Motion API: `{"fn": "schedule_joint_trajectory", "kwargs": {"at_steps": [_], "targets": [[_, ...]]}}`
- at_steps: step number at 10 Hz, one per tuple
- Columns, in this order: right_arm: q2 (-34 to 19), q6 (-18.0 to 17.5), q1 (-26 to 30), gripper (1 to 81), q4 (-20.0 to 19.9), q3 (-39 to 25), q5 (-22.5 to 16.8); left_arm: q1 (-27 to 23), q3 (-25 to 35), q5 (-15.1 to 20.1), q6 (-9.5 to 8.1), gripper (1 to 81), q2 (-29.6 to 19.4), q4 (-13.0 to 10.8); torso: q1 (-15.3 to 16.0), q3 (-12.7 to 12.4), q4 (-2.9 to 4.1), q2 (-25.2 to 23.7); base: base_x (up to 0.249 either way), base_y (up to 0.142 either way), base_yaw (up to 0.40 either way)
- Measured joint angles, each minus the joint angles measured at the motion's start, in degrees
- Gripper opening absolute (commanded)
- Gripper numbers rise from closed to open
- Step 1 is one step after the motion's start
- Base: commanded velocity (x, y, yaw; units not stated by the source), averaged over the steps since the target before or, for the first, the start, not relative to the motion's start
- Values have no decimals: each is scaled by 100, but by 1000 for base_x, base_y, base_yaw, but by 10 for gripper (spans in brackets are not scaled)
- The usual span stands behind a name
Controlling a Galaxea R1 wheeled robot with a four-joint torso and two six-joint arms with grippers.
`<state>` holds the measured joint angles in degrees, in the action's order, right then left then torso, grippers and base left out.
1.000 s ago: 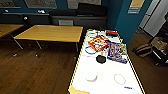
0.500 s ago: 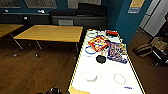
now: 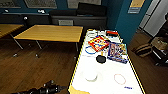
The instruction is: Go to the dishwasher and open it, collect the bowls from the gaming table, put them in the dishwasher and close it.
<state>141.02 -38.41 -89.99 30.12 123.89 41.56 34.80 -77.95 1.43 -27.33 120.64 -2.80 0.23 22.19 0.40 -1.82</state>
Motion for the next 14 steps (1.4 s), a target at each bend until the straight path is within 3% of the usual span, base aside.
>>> {"fn": "schedule_joint_trajectory", "kwargs": {"at_steps": [2,3,6,9,11,13,14], "targets": [[5,-56,-2,10,5,13,0,-44,-173,-351,-590,811,9,190,0,0,0,0,0,0,0],[5,-65,0,10,5,22,0,-121,-289,-382,-720,811,61,226,0,0,0,0,0,0,0],[7,-94,5,10,11,23,-5,-562,-457,-425,-750,811,408,262,2,2,0,0,0,0,0],[7,-218,22,10,68,23,-2,-763,-730,-112,-781,811,740,260,2,2,0,0,0,0,0],[7,-221,35,10,96,23,-2,-827,-907,300,-784,811,1131,258,2,2,0,0,0,0,0],[10,-235,72,10,102,23,-7,-1053,-1092,1431,-869,811,1374,256,2,2,0,0,0,0,0],[18,-244,99,10,105,26,-7,-1223,-1143,1734,-1024,811,1447,256,2,5,0,2,0,0,0]]}}
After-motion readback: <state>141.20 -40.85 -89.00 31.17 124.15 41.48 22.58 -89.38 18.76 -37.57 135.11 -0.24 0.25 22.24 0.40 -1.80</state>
